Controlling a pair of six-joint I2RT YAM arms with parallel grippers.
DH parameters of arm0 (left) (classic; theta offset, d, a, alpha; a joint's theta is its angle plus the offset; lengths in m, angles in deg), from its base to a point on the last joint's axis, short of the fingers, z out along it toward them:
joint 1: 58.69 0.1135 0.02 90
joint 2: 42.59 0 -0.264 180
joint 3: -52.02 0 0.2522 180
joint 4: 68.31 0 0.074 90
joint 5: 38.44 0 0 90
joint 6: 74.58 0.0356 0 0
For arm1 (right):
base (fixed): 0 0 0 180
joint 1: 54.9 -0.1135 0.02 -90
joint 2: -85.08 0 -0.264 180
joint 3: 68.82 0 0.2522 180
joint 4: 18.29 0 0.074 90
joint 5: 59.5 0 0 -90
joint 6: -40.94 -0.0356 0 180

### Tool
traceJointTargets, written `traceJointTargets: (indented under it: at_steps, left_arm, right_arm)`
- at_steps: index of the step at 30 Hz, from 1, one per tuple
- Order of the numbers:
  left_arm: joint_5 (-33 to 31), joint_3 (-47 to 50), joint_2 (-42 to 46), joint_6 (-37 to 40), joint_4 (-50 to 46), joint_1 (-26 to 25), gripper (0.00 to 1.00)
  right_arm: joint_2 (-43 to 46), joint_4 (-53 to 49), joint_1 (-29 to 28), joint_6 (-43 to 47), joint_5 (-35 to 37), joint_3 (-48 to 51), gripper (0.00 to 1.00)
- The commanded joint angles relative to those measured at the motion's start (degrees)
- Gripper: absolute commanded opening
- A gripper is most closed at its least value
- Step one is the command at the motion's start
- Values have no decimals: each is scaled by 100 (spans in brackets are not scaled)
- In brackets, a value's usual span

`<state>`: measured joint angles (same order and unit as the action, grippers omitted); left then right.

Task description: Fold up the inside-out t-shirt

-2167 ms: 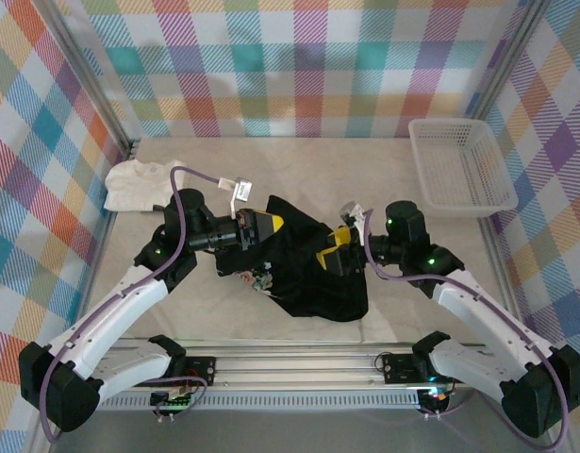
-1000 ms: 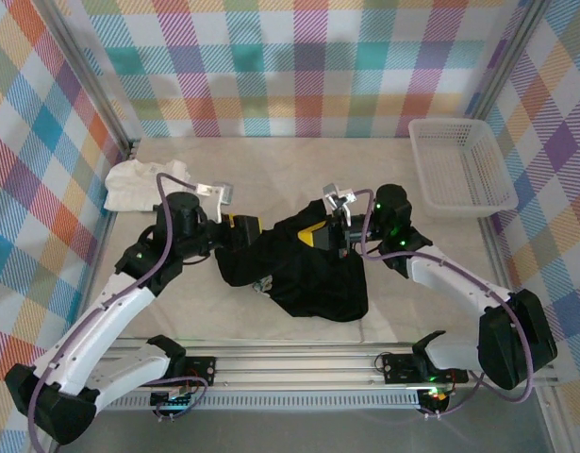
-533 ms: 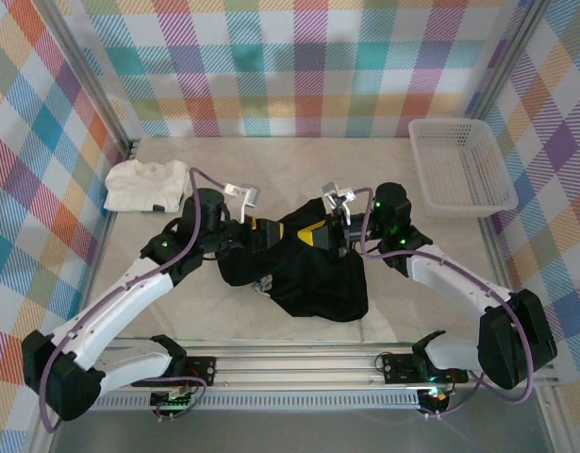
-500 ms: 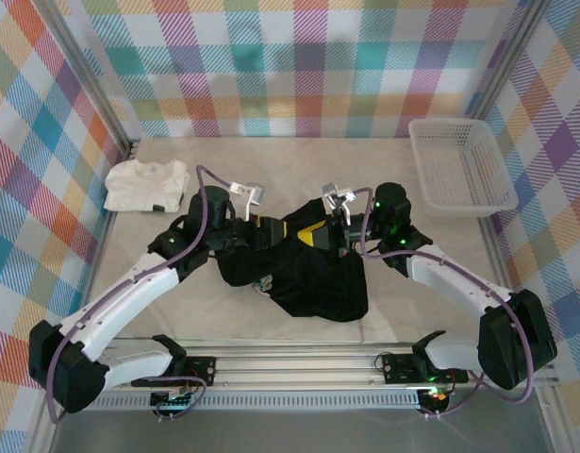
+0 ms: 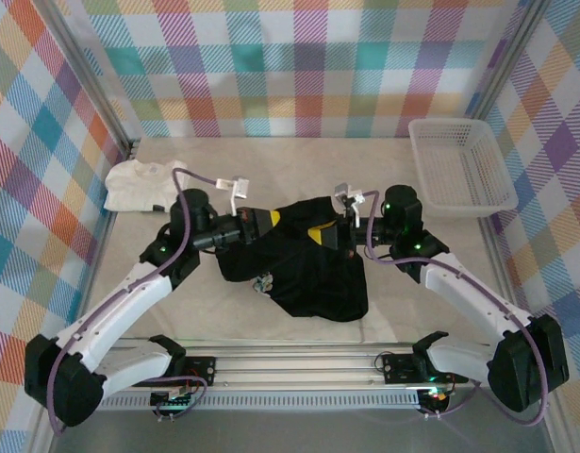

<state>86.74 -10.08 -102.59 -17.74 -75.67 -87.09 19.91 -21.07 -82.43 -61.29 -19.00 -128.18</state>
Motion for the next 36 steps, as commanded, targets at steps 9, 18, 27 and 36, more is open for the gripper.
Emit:
traceJointTargets:
  at_steps: [9,18,27,36]
  left_arm:
    - [1076,172,610,-1003,1901,134,0]
    - [624,42,570,-512,1061,137,0]
    - [586,-61,383,-351,815,138,0]
    - [587,-60,402,-327,733,135,0]
  right_arm:
    - [-11,-575,37,-12,816,-245,29]
    - [895,-2580,-16,887,1750,-534,47]
    - [962,-2996,-1045,2488,2306,-1184,50]
    - [-466,-3427,-1584,3182,2421,-2115,51]
